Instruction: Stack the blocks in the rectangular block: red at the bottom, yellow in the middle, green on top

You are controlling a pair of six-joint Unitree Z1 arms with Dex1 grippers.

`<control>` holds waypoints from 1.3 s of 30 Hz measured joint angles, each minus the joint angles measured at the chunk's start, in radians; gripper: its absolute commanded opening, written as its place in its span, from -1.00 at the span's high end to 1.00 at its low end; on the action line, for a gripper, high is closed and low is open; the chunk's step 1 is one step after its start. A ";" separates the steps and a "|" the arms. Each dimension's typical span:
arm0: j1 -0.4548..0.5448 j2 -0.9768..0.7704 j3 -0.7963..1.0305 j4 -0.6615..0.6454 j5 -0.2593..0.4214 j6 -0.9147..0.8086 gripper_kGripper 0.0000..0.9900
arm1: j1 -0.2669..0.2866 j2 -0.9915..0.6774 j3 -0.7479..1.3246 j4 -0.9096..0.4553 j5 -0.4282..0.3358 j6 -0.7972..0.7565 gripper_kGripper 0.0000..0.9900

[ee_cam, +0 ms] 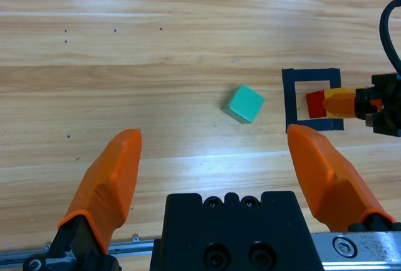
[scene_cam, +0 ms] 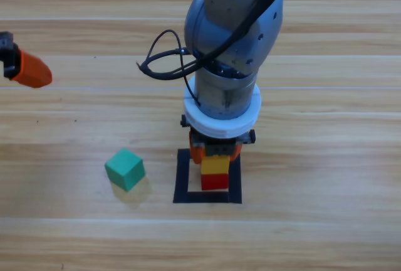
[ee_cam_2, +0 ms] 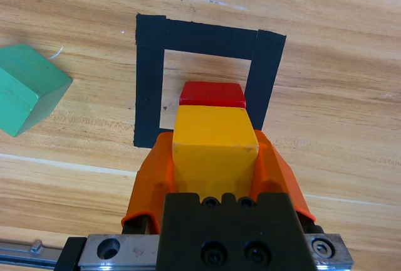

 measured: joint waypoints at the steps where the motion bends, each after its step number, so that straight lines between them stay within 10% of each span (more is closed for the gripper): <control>1: 0.000 0.000 0.001 -0.002 0.000 0.000 -1.00 | 0.000 0.000 0.000 0.000 0.000 0.000 0.64; 8: 0.000 0.000 0.005 -0.013 0.000 0.000 -1.00 | 0.000 0.000 0.000 0.000 0.000 0.000 0.61; 9: 0.000 0.000 0.007 -0.013 0.000 0.000 -1.00 | 0.000 0.000 0.000 0.000 0.000 0.000 0.42; 12: 0.000 0.000 0.011 -0.013 0.000 0.000 -1.00 | -0.001 0.000 0.000 0.000 0.000 -0.001 -0.97; 31: 0.000 0.000 0.016 -0.018 0.000 0.000 -1.00 | 0.000 -0.168 0.062 -0.013 -0.098 -0.077 -1.00; 39: 0.025 0.047 -0.091 0.017 -0.087 -0.086 -1.00 | -0.001 -0.635 0.676 -0.492 -0.073 -0.278 -1.00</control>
